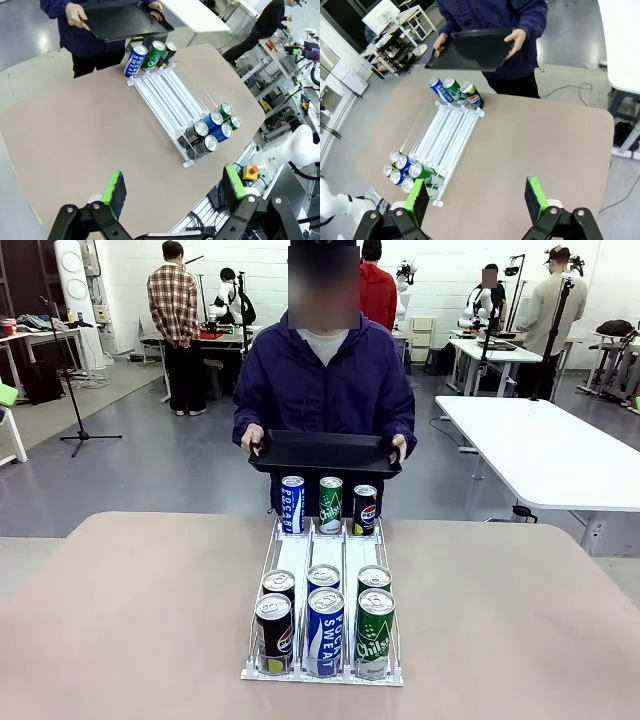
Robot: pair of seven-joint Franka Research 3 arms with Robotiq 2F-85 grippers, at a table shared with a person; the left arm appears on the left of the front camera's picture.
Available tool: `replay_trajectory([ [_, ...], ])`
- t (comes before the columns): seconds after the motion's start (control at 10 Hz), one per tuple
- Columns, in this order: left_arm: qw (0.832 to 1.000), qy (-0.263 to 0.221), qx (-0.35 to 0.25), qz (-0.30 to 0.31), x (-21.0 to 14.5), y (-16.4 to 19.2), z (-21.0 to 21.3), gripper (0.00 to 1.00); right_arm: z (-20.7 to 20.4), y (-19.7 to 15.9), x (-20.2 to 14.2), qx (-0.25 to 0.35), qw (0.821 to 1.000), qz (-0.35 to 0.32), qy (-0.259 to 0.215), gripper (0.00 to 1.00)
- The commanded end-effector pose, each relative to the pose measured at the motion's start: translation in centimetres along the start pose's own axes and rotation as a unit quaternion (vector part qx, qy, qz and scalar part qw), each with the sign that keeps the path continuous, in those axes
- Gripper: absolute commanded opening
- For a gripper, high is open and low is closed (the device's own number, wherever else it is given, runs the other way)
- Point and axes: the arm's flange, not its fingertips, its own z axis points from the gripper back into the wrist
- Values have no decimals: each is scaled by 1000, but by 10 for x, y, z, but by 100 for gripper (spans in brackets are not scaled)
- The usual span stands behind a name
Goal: Retrieve and hand over the desired beverage to the person.
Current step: Pick up a can of the same type that the person held from the Automatic Can Dispenser.
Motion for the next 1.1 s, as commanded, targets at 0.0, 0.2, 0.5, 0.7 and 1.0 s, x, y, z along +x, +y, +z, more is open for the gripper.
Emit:
replay_trajectory([
  [0.0,1000,-4,-8,-10,1,1,0,100,0,0,1,14,1000,2,-6,100],
  [0.2,1000,-4,-8,-10,1,1,0,100,-27,28,0,-24,997,35,62,100],
  [0.5,1000,-4,-8,-10,1,1,0,100,-139,123,-24,-114,959,74,249,100],
  [0.7,1000,-4,-8,-10,1,1,0,100,-195,180,-46,-206,937,39,281,100],
  [1.0,1000,-4,-8,-10,1,1,0,100,-246,223,-65,-301,922,-33,240,100],
])
